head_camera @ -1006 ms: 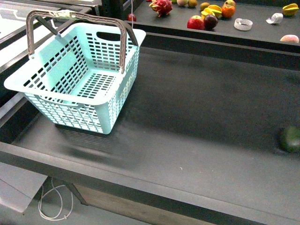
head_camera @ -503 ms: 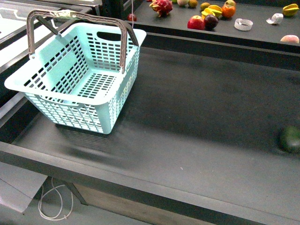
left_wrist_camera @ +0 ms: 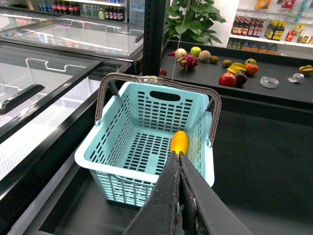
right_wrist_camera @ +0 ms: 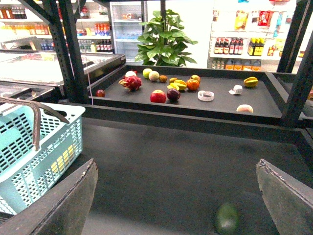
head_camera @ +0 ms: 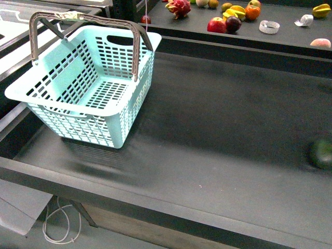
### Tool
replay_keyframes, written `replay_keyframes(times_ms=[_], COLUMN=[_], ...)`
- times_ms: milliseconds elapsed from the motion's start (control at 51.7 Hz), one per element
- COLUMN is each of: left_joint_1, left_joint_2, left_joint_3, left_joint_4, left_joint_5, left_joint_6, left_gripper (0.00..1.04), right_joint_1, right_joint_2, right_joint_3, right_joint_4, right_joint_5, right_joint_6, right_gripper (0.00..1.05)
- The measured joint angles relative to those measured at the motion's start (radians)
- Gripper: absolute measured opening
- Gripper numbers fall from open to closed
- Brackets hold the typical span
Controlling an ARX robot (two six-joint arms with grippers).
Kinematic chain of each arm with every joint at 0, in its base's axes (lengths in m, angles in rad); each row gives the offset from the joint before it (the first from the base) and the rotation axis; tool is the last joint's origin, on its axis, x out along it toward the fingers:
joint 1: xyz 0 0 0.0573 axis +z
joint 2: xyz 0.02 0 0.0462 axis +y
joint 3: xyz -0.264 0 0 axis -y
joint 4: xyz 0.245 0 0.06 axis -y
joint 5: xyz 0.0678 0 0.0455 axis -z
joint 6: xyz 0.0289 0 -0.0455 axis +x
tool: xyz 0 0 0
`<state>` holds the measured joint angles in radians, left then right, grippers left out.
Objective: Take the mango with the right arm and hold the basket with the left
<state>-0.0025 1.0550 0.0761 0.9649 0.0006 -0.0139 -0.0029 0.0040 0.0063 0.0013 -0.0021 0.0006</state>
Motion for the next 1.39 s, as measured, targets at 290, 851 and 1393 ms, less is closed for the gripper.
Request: replay_keyframes(times_ms=[290,851,1393], left_joint_1=[0.0,0.0,0.0], left_joint_2=[-0.246,-0.682,-0.874], left_joint_3=[-0.05,-0.056,-0.056], left_joint_4=[-0.192,-0.59,-0.78], left_joint_5=[0.0,0.0,0.0], left_joint_6=[0.004,0.006,0.006], left_gripper=[0.02,0.02,0.02], right_joint_1=[0.0,0.0,0.0], right_joint_2=[0.0,0.0,0.0], right_joint_3=[0.0,0.0,0.0], right_joint_4=[0.0,0.0,0.0], right_joint_5=[0.0,0.0,0.0], right_joint_6=[0.0,0.0,0.0], right_gripper=[0.96,0.96,0.96])
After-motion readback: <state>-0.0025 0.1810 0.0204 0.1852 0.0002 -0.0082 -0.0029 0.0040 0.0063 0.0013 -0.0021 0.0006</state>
